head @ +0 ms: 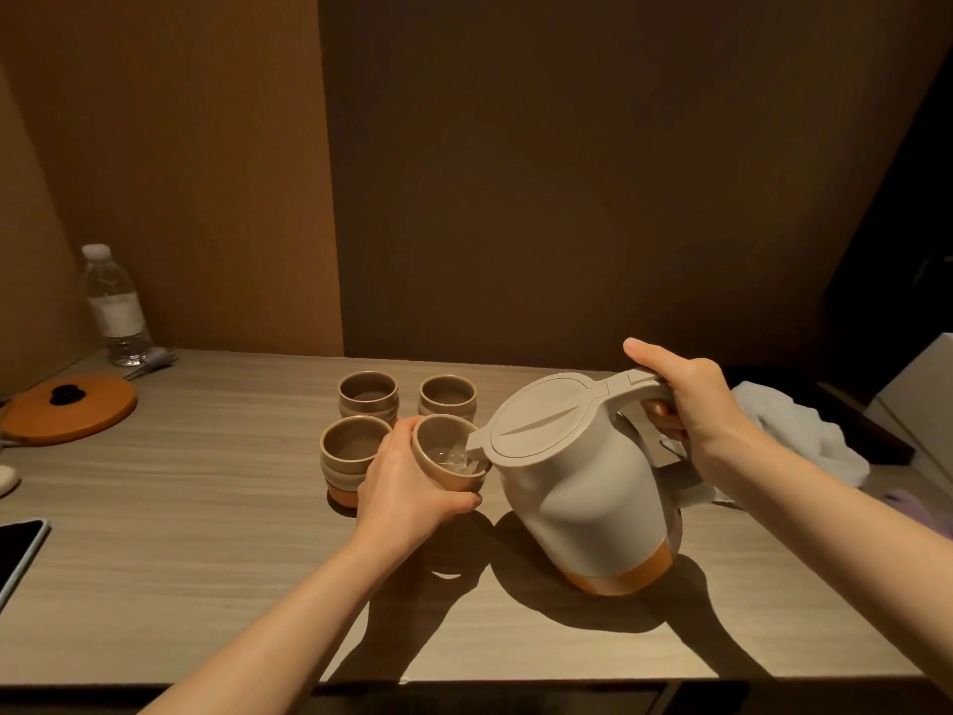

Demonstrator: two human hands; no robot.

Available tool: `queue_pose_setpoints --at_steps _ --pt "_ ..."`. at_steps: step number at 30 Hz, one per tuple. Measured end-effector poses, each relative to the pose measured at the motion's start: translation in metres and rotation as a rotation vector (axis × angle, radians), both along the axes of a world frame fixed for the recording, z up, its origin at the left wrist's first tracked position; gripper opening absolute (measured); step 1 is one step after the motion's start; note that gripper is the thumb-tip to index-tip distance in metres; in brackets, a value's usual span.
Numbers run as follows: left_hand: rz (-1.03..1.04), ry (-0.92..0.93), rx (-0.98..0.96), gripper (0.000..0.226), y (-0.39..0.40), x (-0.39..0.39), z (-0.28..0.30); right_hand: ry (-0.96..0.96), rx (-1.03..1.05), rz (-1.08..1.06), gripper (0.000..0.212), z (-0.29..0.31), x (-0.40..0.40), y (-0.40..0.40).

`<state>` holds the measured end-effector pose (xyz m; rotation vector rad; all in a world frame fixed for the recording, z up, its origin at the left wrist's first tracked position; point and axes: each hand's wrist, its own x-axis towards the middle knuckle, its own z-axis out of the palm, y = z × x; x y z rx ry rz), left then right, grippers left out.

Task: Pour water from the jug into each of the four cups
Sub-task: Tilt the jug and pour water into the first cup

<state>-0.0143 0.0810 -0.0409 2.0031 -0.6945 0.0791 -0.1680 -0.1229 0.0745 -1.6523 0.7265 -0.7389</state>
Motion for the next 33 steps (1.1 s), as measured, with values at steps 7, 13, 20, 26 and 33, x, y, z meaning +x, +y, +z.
queue_pose_setpoints --at_steps 7,13,20,26,33 --pt "0.001 0.015 0.005 0.099 0.001 -0.003 0.000 0.004 0.005 0.012 0.051 0.002 0.002 0.001" --pt "-0.006 0.020 -0.007 0.099 0.000 -0.003 -0.002 0.008 0.004 -0.007 0.050 0.001 0.002 0.001" --pt "-0.026 0.052 -0.051 0.093 0.000 -0.006 -0.007 0.019 -0.010 0.008 0.050 0.000 0.001 -0.001" --pt "-0.023 0.082 -0.080 0.093 -0.001 -0.010 -0.011 0.027 -0.007 0.002 0.049 0.000 0.001 -0.001" --pt "-0.016 0.100 -0.082 0.094 -0.002 -0.011 -0.016 0.049 -0.010 -0.011 0.049 -0.002 0.002 0.000"
